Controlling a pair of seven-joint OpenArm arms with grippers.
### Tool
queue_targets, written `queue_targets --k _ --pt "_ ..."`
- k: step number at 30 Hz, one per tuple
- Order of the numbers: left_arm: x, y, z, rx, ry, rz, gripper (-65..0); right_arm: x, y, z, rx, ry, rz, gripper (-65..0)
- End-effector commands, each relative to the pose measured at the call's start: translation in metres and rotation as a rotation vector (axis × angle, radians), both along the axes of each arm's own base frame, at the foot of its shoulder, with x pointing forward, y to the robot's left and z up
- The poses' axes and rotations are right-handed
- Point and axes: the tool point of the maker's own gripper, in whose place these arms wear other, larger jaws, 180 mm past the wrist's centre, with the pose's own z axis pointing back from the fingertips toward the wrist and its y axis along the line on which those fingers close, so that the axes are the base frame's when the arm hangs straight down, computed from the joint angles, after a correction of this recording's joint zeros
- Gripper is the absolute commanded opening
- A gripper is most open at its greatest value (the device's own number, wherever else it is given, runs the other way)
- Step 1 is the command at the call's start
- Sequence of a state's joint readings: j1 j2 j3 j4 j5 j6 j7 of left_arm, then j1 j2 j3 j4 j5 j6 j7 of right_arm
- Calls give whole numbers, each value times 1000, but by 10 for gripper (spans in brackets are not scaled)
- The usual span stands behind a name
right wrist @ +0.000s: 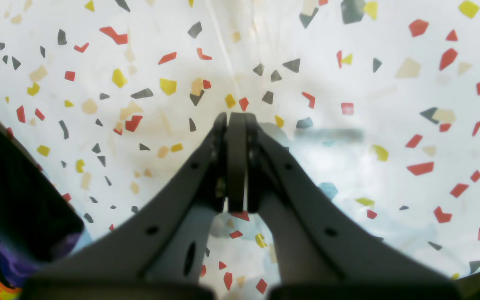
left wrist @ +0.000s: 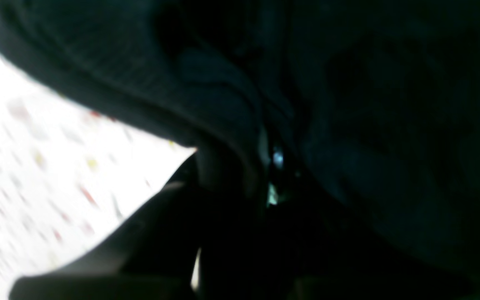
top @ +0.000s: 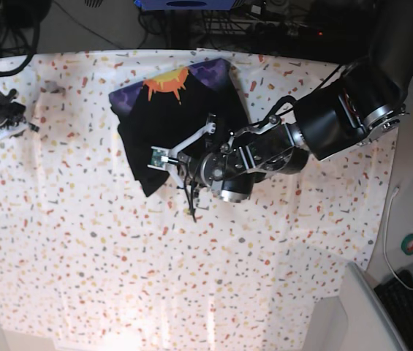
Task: Layout the t-shirt on the table in an organized manner, then fold the t-shirt properly
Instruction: 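Grasp the bundle edge with the left gripper and flip it over, then straighten the collar edge of the folded shirt with both grippers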
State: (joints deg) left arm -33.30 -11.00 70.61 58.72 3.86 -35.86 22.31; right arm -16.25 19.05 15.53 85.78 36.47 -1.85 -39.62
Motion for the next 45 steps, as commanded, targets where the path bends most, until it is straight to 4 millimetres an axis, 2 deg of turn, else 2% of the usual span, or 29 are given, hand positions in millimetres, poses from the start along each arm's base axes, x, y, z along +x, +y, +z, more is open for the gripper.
queue_targets --k 1,4,9,14,18,22,29,30,33,35,38,41,44,45 --pt "1 -8 -2 14 -12 -31 -650 3 -8 5 -23 -25 2 -650" --pt "-1 -24 -8 -8 -5 -61 -650 -3 -9 0 -24 -14 -6 -650" --pt "-3 -46 -6 -50 9 -74 -650 -14 -6 -16 2 26 -33 -650" --pt "-9 -61 -2 -60 18 -114 -650 -13 -6 -17 -2 12 -38 -650" --pt "-3 -72 8 -75 1 -127 -650 -13 -6 -17 -2 12 -38 -650" --pt "7 -74 15 -74 -22 -132 -650 -13 -6 -17 -2 12 -38 -650" --pt "10 -77 18 -81 -27 -131 -650 -13 -6 -17 -2 12 -38 -650" --pt "11 -77 18 -82 -29 -129 -624 -13 -6 -17 -2 12 -38 -650" --pt "17 -79 23 -81 -43 -128 -441 -13 -5 -17 -1 12 -39 -650" --pt "21 -87 30 -94 -53 -134 -314 -13 -5 -17 -1 12 -39 -650" --pt "31 -89 38 -96 -76 -138 -171 -13 -5 -17 -1 12 -39 -650" --pt "37 -92 46 -103 -95 -145 -115 -13 -5 -18 0 13 -37 -650" --pt "46 -103 71 -150 -144 -172 -117 -13 -5 -18 0 13 -37 -650" --pt "55 -101 81 -165 -167 -145 -117 -13 -5 -18 0 13 -37 -650"
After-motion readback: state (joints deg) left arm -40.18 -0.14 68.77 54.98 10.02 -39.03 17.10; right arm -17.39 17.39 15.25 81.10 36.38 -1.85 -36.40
